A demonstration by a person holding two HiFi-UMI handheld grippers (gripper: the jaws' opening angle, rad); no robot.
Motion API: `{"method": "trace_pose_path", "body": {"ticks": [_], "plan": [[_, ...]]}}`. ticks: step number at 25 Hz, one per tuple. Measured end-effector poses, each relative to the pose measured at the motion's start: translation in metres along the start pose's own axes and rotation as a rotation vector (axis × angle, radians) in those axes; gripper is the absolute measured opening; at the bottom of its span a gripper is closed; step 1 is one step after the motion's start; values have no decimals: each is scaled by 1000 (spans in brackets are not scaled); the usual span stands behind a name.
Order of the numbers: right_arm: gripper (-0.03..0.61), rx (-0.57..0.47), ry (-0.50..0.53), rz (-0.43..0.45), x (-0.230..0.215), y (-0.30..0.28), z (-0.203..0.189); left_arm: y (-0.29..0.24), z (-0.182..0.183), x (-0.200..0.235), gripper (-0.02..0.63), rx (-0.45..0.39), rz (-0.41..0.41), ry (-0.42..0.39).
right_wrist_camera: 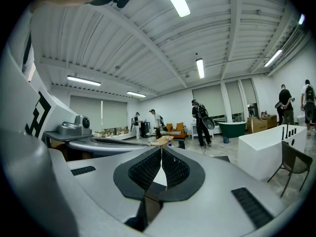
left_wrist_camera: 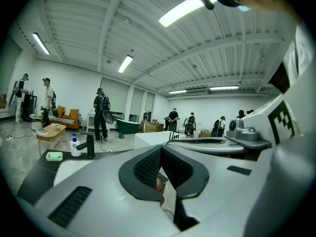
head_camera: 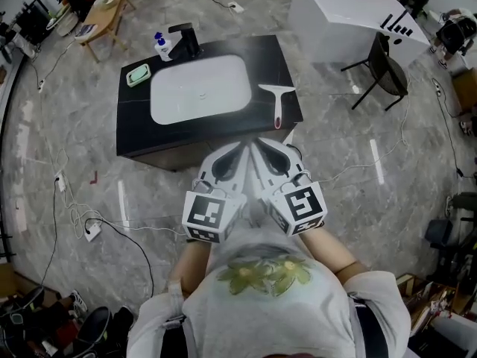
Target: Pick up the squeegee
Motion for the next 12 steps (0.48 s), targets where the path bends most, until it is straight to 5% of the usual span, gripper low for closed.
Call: {"method": "trace_pose_path", "body": {"ticks": [12], "plan": [[25, 56, 21, -105, -24, -13, -17, -31, -16, 18, 9, 46, -133, -11]]}}
Point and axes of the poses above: the fingertips, and each gripper's own axes: y backward along the fingers, x to its left, z out of its top, the point moved 6 cm from there along y, backward along the fingers, and after that the axes turned 10 degrees about -x, right-handed, at the moved point
